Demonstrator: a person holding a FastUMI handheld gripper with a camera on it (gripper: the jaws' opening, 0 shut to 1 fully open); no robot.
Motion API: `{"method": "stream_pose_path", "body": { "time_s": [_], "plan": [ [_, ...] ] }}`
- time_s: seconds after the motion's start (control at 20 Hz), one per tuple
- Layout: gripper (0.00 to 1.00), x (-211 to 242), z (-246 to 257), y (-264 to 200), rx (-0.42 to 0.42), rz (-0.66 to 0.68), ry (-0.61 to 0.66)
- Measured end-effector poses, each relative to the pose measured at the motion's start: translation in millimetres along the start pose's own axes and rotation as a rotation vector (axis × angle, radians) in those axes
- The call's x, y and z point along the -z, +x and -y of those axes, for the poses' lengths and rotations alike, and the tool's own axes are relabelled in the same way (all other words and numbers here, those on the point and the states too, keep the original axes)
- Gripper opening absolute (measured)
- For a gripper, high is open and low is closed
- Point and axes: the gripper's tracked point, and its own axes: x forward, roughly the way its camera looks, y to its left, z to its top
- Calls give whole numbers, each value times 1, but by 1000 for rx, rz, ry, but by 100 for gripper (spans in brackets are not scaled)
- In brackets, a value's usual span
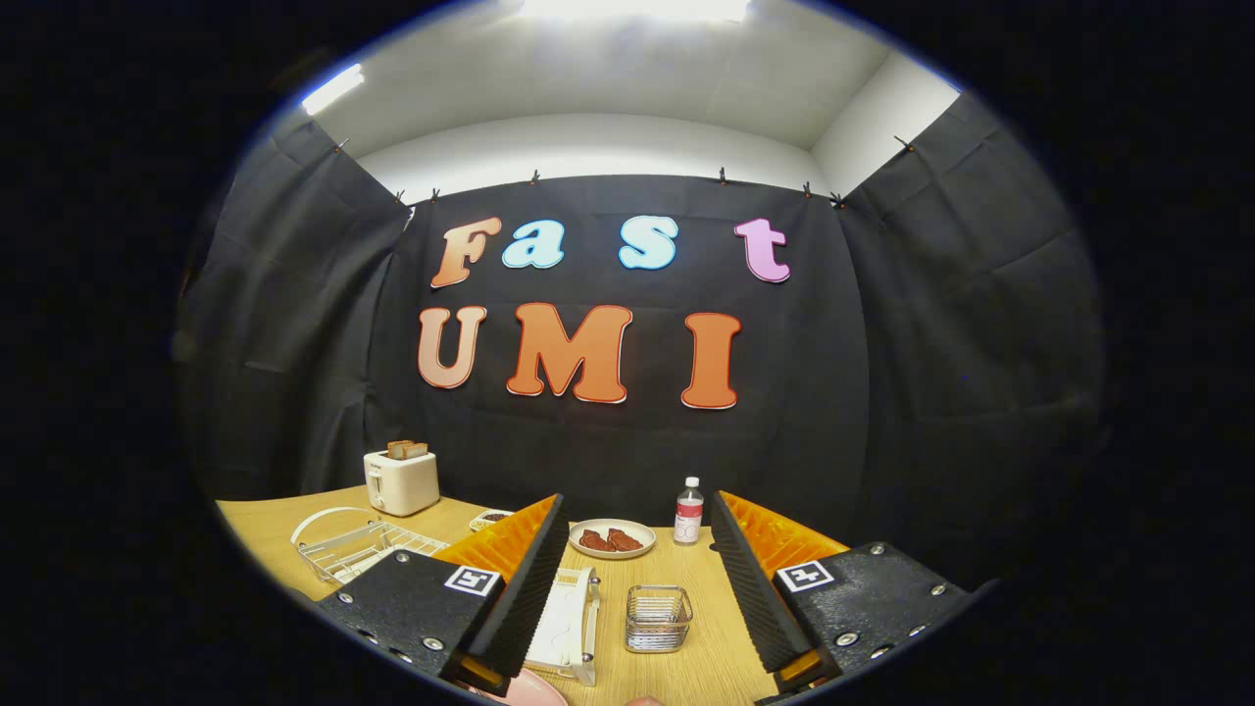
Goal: Take the plate from the dish rack, then take the spoon from the basket and place it into the plate.
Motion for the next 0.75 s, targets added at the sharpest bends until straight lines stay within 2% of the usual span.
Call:
{"method": "stream_pose_path", "body": {
  "time_s": [0.4,0.75],
  "plan": [
    [88,6,-20,10,-53,-29,25],
    [89,-6,-29,17,-57,-3,51]
  ]
}}
